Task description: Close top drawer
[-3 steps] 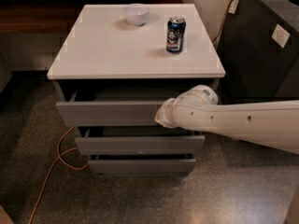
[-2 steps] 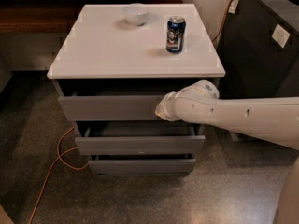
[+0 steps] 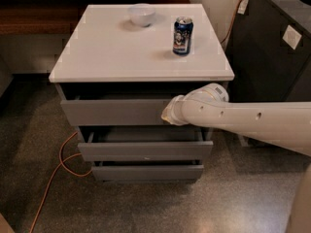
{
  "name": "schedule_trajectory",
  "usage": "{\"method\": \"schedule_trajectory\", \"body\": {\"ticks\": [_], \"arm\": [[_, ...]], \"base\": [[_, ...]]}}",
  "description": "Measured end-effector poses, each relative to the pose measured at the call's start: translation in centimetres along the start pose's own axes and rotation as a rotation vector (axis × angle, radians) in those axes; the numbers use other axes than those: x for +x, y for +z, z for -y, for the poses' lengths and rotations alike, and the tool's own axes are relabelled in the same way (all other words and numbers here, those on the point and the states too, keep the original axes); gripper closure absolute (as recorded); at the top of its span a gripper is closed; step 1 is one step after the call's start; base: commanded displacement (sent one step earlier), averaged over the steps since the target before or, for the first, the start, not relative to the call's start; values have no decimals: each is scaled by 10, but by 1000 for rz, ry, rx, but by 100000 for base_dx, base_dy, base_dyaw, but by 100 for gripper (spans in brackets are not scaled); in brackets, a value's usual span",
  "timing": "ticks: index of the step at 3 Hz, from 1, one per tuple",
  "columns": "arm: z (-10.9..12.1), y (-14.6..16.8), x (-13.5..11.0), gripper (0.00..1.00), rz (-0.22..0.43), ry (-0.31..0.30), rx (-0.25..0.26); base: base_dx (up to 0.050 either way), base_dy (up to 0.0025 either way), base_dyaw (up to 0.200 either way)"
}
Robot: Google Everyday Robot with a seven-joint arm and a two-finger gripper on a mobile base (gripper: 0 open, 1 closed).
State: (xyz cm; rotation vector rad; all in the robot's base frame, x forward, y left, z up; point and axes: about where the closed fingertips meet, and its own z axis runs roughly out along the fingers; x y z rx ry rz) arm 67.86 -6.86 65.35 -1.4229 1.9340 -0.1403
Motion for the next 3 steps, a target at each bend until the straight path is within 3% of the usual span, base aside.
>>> {"method": "schedule_trajectory", "body": {"ticks": [2,3], "arm": [[-39,-15,-3,100,44,26,-86],[-43,-17,-5,100,53,27,-96]], "base": [[0,0,0],[0,0,0]]}}
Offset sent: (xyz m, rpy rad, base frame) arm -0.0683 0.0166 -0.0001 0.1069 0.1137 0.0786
